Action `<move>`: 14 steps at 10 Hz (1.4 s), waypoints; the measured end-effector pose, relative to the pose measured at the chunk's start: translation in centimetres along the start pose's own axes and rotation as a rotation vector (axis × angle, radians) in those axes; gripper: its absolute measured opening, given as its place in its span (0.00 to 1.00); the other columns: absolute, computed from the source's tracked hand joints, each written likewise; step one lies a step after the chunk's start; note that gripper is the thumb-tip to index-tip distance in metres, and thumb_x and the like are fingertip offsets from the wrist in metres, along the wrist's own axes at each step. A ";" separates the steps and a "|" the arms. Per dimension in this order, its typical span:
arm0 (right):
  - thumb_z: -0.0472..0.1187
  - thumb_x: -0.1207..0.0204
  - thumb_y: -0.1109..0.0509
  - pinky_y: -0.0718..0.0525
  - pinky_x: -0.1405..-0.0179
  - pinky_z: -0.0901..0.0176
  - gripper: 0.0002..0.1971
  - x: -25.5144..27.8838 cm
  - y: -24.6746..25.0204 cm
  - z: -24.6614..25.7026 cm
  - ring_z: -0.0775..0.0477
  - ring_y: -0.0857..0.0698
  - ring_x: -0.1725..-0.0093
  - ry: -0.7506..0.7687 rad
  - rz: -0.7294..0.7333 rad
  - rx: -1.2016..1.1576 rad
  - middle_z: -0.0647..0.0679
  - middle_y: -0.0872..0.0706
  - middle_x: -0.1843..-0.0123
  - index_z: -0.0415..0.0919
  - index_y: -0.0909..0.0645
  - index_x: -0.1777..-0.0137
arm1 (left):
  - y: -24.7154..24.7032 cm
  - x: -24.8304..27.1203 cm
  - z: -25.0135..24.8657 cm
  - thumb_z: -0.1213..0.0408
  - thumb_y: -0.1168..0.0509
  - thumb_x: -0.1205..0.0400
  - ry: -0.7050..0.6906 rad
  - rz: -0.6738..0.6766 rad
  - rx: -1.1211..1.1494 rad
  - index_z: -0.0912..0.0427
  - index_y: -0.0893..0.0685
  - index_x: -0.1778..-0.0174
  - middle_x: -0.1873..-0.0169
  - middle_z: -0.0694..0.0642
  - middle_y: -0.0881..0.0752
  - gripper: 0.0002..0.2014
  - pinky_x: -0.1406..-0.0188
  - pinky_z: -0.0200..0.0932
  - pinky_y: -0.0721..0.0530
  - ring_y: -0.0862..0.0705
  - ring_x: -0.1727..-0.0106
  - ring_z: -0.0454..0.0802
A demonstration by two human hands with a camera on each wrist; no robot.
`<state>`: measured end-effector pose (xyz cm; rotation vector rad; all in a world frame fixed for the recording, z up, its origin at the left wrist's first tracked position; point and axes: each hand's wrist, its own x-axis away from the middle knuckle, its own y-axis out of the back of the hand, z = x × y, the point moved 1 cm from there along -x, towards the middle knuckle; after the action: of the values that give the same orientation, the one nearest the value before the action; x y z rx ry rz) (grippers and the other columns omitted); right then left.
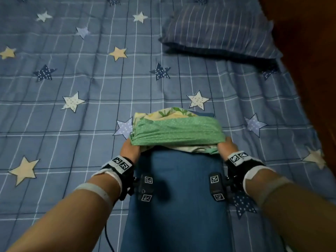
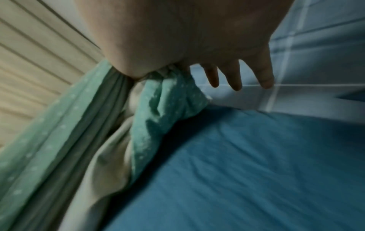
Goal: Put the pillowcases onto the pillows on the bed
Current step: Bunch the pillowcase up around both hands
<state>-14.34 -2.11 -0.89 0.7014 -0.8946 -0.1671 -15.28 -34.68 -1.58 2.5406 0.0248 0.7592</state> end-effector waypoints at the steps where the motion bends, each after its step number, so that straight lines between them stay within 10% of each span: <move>1: 0.50 0.15 0.42 0.32 0.25 0.44 0.27 -1.4 -3.5 -3.8 0.27 0.28 0.25 -0.018 0.047 -0.037 0.31 0.30 0.21 0.41 0.36 0.19 | -1.9 -2.2 4.9 0.52 0.37 0.27 0.063 0.006 0.029 0.53 0.14 0.43 0.48 0.63 0.10 0.19 0.42 0.64 0.14 0.12 0.44 0.63; 2: 0.31 0.12 0.49 0.34 0.28 0.51 0.22 -1.7 -5.1 -5.2 0.38 0.27 0.30 -0.070 0.100 -0.020 0.30 0.32 0.21 0.26 0.40 0.20 | -2.2 -1.6 4.8 0.50 0.35 0.32 0.074 0.020 0.045 0.52 0.16 0.38 0.43 0.62 0.11 0.25 0.38 0.61 0.15 0.14 0.41 0.62; 4: 0.28 0.14 0.48 0.30 0.30 0.53 0.23 1.8 -3.9 -3.9 0.33 0.29 0.23 -0.023 0.146 0.066 0.31 0.30 0.21 0.27 0.39 0.20 | -1.4 3.7 3.2 0.64 0.33 0.16 0.059 0.107 -0.102 0.66 0.36 0.18 0.20 0.57 0.33 0.31 0.33 0.28 0.40 0.32 0.21 0.52; 5: 0.31 0.14 0.45 0.29 0.31 0.53 0.21 5.0 -2.0 -2.8 0.34 0.27 0.25 0.042 0.185 0.111 0.32 0.27 0.23 0.28 0.33 0.22 | -0.2 6.9 1.3 0.52 0.41 0.15 0.079 0.117 -0.102 0.66 0.37 0.17 0.18 0.63 0.35 0.33 0.32 0.32 0.38 0.34 0.18 0.56; 9: 0.47 0.14 0.38 0.36 0.24 0.56 0.32 18.7 5.8 -4.4 0.42 0.30 0.20 0.060 0.290 0.427 0.42 0.35 0.16 0.39 0.45 0.15 | 4.9 19.3 -1.4 0.66 0.43 0.11 0.285 0.324 -0.443 0.72 0.25 0.26 0.28 0.70 0.21 0.20 0.31 0.54 0.21 0.21 0.28 0.66; 11: 0.38 0.17 0.41 0.25 0.34 0.46 0.19 19.1 4.9 -10.7 0.31 0.22 0.31 0.068 0.048 0.378 0.33 0.20 0.32 0.34 0.26 0.27 | 2.1 20.5 0.2 0.64 0.36 0.15 0.233 0.237 -0.312 0.68 0.17 0.39 0.47 0.69 0.13 0.12 0.46 0.63 0.13 0.12 0.46 0.68; 14: 0.26 0.35 0.36 0.19 0.56 0.48 0.23 19.0 4.5 -11.1 0.39 0.24 0.56 0.330 -0.332 0.128 0.41 0.25 0.40 0.49 0.33 0.45 | 1.9 19.5 0.6 0.63 0.45 0.12 0.081 -0.103 -0.428 0.66 0.20 0.34 0.37 0.71 0.16 0.16 0.44 0.52 0.24 0.19 0.36 0.72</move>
<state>5.47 -1.08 9.73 0.9639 -0.4722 -0.2823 1.28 -33.68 8.77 2.0877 0.0176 0.7368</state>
